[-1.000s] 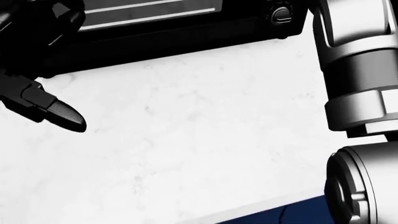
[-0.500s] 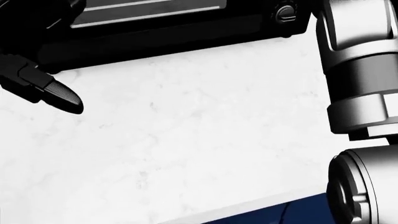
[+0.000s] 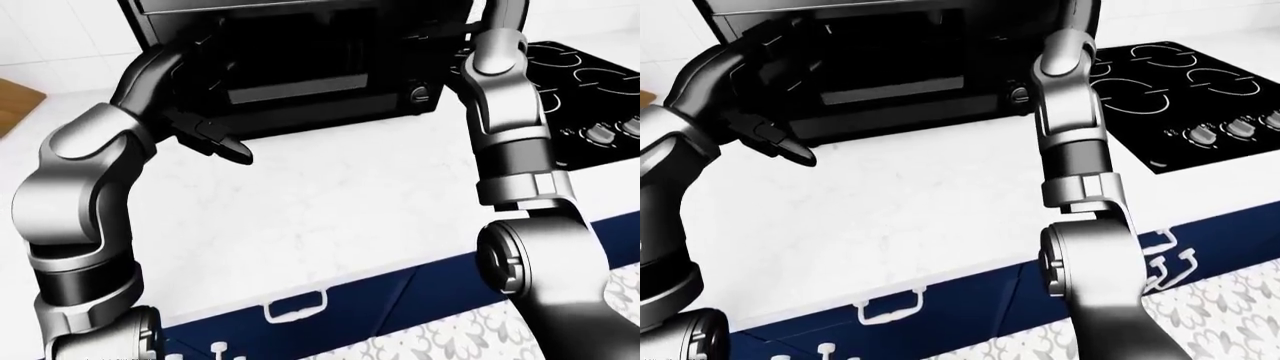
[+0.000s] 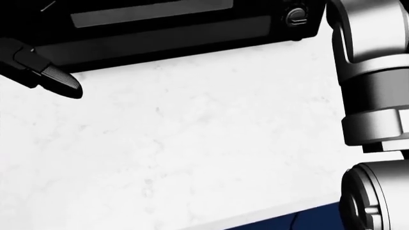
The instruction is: Close the toaster oven door.
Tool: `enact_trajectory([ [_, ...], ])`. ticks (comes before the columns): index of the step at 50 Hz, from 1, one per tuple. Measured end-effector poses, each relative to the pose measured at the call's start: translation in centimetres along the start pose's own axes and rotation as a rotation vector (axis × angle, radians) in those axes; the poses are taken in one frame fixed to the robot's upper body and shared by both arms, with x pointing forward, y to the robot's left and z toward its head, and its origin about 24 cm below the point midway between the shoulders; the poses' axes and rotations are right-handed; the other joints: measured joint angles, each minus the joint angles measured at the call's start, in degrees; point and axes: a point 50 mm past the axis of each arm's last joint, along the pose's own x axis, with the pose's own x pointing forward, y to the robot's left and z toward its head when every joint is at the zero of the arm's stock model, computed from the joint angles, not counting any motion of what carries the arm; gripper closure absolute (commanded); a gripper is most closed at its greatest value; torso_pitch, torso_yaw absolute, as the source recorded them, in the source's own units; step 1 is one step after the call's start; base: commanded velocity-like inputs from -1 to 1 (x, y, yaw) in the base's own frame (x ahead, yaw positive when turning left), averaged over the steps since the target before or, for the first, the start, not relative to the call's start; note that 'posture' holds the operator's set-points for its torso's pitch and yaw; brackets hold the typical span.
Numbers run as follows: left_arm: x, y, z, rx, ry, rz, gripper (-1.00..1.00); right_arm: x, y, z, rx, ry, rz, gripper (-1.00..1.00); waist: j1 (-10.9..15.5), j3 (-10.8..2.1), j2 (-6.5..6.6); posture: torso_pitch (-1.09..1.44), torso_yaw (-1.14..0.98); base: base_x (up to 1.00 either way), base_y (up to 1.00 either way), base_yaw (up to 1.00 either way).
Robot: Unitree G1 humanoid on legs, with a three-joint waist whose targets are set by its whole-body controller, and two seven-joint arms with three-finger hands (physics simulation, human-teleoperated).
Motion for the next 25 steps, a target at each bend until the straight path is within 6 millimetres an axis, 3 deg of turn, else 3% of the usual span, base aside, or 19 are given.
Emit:
enact_trajectory([
  [25, 1.9, 1.0, 0.2, -0.007, 0.029, -0.042, -1.00, 0.2, -0.4, 0.1, 0.000, -0.005, -0.022, -1.00, 0.5, 0.30, -0.34, 0.00, 0.00, 0.00, 0.00, 0.00],
])
